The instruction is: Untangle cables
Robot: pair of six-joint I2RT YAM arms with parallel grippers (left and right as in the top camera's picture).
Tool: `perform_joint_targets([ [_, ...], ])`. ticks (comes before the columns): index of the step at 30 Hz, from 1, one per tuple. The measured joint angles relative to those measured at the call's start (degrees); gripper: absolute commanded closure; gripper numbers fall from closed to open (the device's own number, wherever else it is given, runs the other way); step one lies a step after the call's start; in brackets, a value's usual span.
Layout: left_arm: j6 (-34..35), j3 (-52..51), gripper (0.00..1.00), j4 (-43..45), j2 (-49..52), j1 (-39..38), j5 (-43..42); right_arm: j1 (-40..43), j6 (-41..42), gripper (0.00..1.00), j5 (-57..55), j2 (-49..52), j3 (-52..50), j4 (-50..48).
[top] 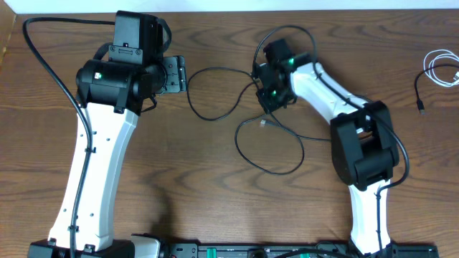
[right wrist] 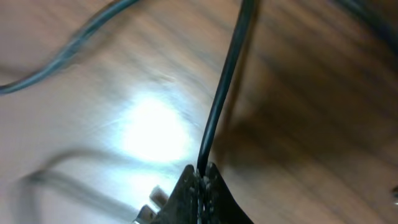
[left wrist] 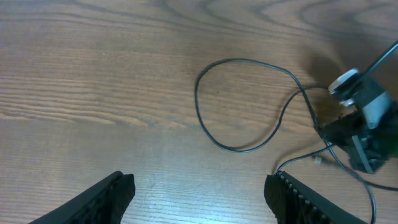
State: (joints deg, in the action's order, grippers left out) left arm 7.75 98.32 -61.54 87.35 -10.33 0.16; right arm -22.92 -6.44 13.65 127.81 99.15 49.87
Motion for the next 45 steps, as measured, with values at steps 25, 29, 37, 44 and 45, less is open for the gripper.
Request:
perform_joint_targets([
  [25,0.0,0.0,0.26,0.0,0.0,0.0,0.0,14.2,-1.2,0.34,18.8,-8.2,13.3,16.3],
  [29,0.0,0.0,0.27,0.1,0.0,0.0,0.0,10.2,-1.1,0.33,14.6,-4.5,11.1,14.6],
  [37,0.0,0.0,0.26,0.1,0.0,0.0,0.0,0.8,3.1,0.38,1.1,2.4,10.4,10.0],
  [44,0.0,0.0,0.27,0.1,0.0,0.0,0.0,-2.4,10.8,0.5,-5.9,6.8,10.4,7.6],
  [45,0.0,0.0,0.27,0.1,0.0,0.0,0.0,-2.6,11.9,0.5,-7.2,7.3,10.4,7.6],
])
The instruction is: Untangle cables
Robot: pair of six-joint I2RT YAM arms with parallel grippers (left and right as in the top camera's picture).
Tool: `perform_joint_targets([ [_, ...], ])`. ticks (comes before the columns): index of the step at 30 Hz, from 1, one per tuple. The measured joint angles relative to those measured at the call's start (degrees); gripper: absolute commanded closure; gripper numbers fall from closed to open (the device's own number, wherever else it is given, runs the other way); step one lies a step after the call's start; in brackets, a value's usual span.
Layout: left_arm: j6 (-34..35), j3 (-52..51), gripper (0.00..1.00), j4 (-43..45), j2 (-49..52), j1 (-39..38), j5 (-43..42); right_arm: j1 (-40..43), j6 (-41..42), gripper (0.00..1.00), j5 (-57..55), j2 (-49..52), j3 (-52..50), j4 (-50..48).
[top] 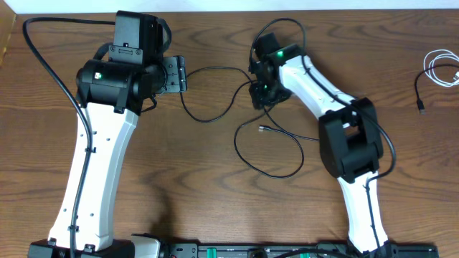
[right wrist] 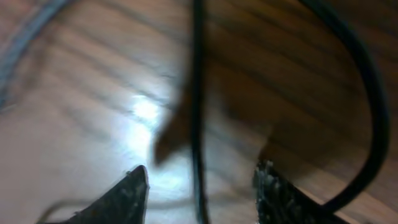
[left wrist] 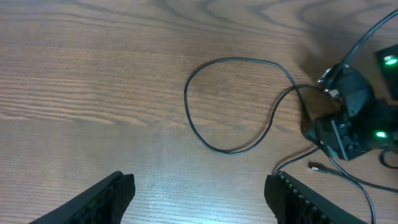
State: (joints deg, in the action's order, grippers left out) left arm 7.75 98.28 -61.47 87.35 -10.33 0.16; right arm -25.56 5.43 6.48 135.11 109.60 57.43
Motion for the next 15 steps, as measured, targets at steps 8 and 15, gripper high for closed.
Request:
perform_joint_targets([
  [8,0.0,0.0,0.27,0.0,0.0,0.0,0.0,-2.1,4.9,0.59,-8.2,0.4,0.1,0.0],
  [15,0.0,0.0,0.27,0.0,0.0,0.0,0.0,-2.8,5.2,0.28,-9.2,0.4,0.3,0.5],
])
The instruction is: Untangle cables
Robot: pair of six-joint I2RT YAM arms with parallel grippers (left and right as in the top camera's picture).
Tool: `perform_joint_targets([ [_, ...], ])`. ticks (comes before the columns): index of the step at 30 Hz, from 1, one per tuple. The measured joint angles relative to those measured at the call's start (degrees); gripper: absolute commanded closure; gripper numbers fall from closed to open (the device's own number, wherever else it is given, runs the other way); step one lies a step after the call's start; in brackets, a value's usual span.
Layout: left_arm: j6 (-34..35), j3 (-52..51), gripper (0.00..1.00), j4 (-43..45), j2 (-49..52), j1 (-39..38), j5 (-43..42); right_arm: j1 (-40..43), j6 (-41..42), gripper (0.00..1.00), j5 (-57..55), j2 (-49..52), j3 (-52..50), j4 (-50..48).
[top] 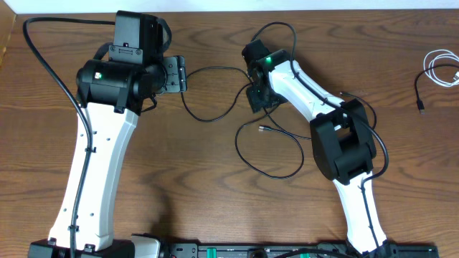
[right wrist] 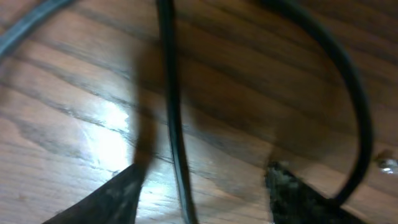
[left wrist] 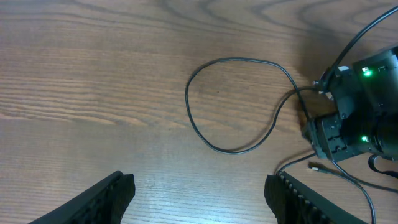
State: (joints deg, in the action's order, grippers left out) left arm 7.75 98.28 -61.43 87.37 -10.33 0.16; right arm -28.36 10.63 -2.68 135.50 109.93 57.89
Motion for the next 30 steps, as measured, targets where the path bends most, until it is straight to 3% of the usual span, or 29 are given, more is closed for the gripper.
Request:
perform_joint_targets([
  [6,0.0,0.0,0.27,0.0,0.0,0.0,0.0,0.0,1.2,0.12,2.3,0.1,2.6,2.1],
  [18,0.2,0.0,0.26,0.0,0.0,0.0,0.0,-0.2,5.4,0.1,-1.4,-3.6,4.5,7.9],
  [26,0.2,0.0,0.26,0.0,0.0,0.0,0.0,-0.7,6.6,0.16,-0.8,-3.6,-3.3,3.3],
  [30,0.2,0.0,0.26,0.0,0.0,0.0,0.0,-1.1,6.9,0.28,-0.3,-3.6,-5.9,0.3],
])
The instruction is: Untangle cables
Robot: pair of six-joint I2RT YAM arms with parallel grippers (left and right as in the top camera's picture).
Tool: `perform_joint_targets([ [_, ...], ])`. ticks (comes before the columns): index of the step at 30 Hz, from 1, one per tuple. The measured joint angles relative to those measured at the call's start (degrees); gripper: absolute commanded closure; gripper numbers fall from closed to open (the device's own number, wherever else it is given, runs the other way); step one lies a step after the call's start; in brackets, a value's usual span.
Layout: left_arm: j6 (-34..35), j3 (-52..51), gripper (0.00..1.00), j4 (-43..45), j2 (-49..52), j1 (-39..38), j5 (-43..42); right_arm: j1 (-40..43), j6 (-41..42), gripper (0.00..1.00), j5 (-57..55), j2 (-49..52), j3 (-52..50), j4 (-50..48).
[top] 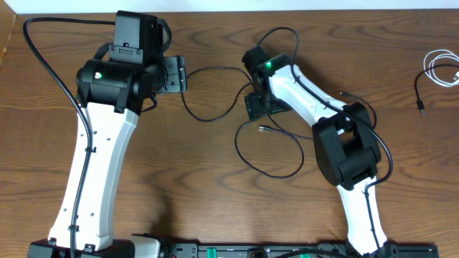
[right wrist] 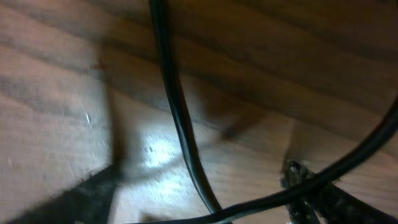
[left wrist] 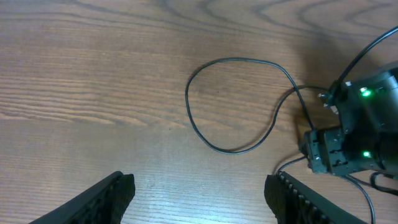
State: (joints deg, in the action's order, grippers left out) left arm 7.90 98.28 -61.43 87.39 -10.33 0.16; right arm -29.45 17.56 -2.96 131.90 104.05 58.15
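A thin black cable (top: 215, 118) lies in loops across the table's middle, with one loop (left wrist: 236, 106) ahead of my left gripper and a larger one (top: 271, 150) nearer the front. My left gripper (top: 176, 75) hovers open at the loop's left end, nothing between its fingers (left wrist: 115, 191). My right gripper (top: 257, 104) is open, low over the crossing of strands. In the right wrist view one strand (right wrist: 179, 124) runs between its fingers and a second strand (right wrist: 323, 182) crosses over it near the right finger.
A coiled white cable (top: 442, 69) and a short black cable (top: 420, 99) lie at the far right of the wooden table (top: 179, 186). The right arm's own supply cable arcs above its wrist (top: 280, 32).
My right gripper, still open, now sits a little nearer the front and closer to the table. A second strand now crosses between its fingers. The left gripper has not moved.
At first my right gripper was shut on the black cable at the tangle. By 1.5 s ago it was open, farther left, and the left loop had shifted left. It stayed open over the strands and now sits low on the crossing.
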Motion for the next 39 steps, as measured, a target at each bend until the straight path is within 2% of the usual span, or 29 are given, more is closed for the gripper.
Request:
perform_joint_targets([
  [6,0.0,0.0,0.26,0.0,0.0,0.0,0.0,-0.3,-0.8,0.48,0.8,-0.5,-1.5,-2.6],
  [14,0.0,0.0,0.26,-0.1,0.0,0.0,0.0,-0.3,-8.0,0.59,1.0,-2.3,-5.1,-6.0],
  [16,0.0,0.0,0.26,-0.1,0.0,0.0,0.0,-0.3,-10.5,0.75,1.1,-3.5,-7.3,-6.9],
  [18,0.0,0.0,0.26,-0.1,0.0,0.0,0.0,-0.3,-12.2,0.97,1.4,-4.6,-9.4,-7.3],
  [19,0.0,0.0,0.26,-0.1,0.0,0.0,0.0,-0.3,-12.8,0.99,1.5,-4.9,-9.9,-7.3],
  [25,0.0,0.0,0.26,-0.1,0.0,0.0,0.0,0.6,-14.4,0.99,4.2,-5.4,-10.3,-6.3],
  [29,0.0,0.0,0.26,-0.1,0.0,0.0,0.0,3.0,-16.7,0.99,10.4,-4.9,-8.7,-1.7],
  [34,0.1,0.0,0.26,-0.1,0.0,0.0,0.0,8.8,-24.4,0.99,25.7,-5.5,-2.8,5.2],
  [39,0.5,0.0,0.26,-0.1,0.0,0.0,0.0,18.7,-30.5,0.99,43.5,-11.4,3.7,7.6],
])
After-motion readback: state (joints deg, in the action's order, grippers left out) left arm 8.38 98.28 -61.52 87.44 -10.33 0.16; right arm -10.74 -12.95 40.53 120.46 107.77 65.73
